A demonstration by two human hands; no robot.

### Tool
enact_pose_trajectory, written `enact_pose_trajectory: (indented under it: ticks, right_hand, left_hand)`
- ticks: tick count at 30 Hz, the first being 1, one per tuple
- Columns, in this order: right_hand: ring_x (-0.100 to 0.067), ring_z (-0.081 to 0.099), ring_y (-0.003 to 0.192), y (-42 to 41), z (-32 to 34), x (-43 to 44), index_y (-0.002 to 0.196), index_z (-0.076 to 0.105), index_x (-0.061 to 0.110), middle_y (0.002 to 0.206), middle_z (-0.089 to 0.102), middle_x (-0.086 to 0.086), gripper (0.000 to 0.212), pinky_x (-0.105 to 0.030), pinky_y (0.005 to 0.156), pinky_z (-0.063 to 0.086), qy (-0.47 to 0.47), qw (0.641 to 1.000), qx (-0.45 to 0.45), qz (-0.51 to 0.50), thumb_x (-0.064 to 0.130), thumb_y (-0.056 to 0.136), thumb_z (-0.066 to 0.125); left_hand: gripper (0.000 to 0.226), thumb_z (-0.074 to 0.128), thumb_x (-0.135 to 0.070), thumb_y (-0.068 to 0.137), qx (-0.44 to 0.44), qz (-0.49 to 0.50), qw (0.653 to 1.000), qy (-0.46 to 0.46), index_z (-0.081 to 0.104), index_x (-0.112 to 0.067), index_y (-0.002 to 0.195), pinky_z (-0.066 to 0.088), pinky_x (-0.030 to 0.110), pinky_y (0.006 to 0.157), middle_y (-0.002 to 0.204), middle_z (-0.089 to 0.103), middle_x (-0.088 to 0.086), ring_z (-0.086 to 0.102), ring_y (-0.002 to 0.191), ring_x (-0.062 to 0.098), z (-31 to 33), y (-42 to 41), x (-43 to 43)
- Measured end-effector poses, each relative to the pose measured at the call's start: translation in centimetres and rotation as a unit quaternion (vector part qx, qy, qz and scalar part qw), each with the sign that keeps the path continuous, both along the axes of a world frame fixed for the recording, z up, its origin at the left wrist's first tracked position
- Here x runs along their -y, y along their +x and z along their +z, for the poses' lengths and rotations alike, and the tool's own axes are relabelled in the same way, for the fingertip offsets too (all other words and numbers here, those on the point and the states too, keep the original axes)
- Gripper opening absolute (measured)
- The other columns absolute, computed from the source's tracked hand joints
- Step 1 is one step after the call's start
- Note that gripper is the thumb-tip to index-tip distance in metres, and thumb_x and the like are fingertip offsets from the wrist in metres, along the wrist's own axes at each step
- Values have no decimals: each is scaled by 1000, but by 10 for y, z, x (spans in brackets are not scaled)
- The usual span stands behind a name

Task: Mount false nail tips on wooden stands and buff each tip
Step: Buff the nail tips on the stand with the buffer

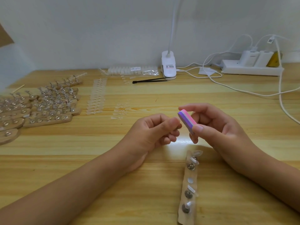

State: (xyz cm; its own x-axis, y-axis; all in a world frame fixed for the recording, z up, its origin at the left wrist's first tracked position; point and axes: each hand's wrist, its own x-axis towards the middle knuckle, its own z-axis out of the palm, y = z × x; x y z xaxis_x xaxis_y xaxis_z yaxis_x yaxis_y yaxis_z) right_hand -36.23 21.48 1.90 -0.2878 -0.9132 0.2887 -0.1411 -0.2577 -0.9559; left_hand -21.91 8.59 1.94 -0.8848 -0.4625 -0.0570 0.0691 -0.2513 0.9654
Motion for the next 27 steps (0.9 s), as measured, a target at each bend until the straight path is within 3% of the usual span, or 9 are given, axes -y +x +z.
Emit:
enact_pose_trajectory:
  ticks: [7, 11, 15, 17, 22, 27]
  right_hand:
    - [-14, 54, 63, -3, -1, 1, 110, 53, 19, 72, 59, -3, 37, -21, 66, 49, -5, 998, 66, -8, 15, 76, 67]
    - [-14, 54, 63, -3, -1, 1, 116, 54, 17, 72, 59, -4, 37, -22, 65, 49, 2, 998, 66, -17, 13, 79, 59]
    - [-11, 58, 69, -1, 0, -2, 130, 57, 21, 80, 62, -9, 50, -21, 71, 51, 16, 1000, 12, 10, 17, 81, 67]
    - [-9, 59, 72, 1, 0, -5, 128, 61, 21, 85, 64, -10, 47, -20, 72, 51, 23, 999, -13, 31, 25, 82, 66]
    - [-6, 62, 78, 3, -1, -5, 120, 67, 24, 89, 67, -9, 40, -17, 71, 50, 44, 998, -18, 44, 28, 81, 68]
    - [-5, 62, 77, 3, 0, -4, 118, 67, 21, 86, 67, -4, 36, -17, 70, 50, 53, 998, -16, 37, 22, 82, 72]
  left_hand:
    - [22, 73, -21, 79, -14, -12, 1000, -17, 77, -23, 100, 50, 14, 72, 83, 70, -8, 65, 78, 4, -3, 1, 0]
    - [25, 75, -34, 72, -21, 2, 1000, -4, 78, -23, 94, 50, 14, 75, 87, 70, -8, 64, 83, 3, -2, 0, 0]
    - [34, 73, -35, 73, -32, 6, 999, 23, 76, -17, 102, 52, 17, 78, 100, 73, 7, 68, 97, 13, -1, 0, 0]
    - [34, 73, -32, 74, -43, 12, 998, 37, 73, -19, 106, 53, 18, 77, 98, 73, 9, 69, 91, 14, -1, 1, -1]
    - [14, 76, -36, 72, -52, 24, 998, 38, 69, -28, 82, 53, 18, 71, 83, 72, 3, 68, 77, 12, -1, 1, -2]
    - [23, 80, -37, 67, -49, 39, 997, 49, 72, -22, 82, 53, 17, 69, 83, 73, 5, 69, 75, 11, -1, 0, -2]
